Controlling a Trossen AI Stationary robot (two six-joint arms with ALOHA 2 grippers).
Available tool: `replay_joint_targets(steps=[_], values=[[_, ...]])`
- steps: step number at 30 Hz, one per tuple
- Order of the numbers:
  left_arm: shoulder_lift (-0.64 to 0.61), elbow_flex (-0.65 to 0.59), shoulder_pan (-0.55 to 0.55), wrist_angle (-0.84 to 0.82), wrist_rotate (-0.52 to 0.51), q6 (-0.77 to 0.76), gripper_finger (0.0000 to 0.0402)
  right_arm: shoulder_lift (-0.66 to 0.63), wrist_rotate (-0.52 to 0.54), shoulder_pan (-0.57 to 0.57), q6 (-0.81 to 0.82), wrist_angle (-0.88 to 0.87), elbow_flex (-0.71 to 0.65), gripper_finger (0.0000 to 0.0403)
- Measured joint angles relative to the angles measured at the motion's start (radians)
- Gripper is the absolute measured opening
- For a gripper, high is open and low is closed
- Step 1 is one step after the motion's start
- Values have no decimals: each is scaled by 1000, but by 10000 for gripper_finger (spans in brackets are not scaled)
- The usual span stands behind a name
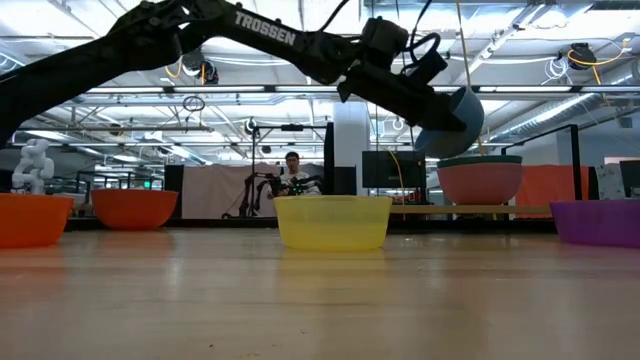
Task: Place and stack bowls onto a shelf
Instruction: Stack the blue bowl on top of the green bowl on the shelf
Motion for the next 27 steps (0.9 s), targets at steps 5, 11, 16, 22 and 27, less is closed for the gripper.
replay_joint_targets(steps=[5, 11, 16, 22, 27], values=[[0, 0, 2, 5, 0, 16, 4, 16, 0, 0, -9, 0, 0, 123], [0, 0, 7, 2, 0, 27, 4, 30, 13, 0, -6, -27, 0, 123], [0, 0, 7, 9, 0, 34, 4, 76, 210, 0, 30, -92, -5, 123], [0, 0, 7, 13, 0, 35, 4, 126, 361, 0, 3, -25, -73, 123], [-1, 0, 5, -9, 0, 47, 4, 138, 461, 0, -93, 20, -157, 123]])
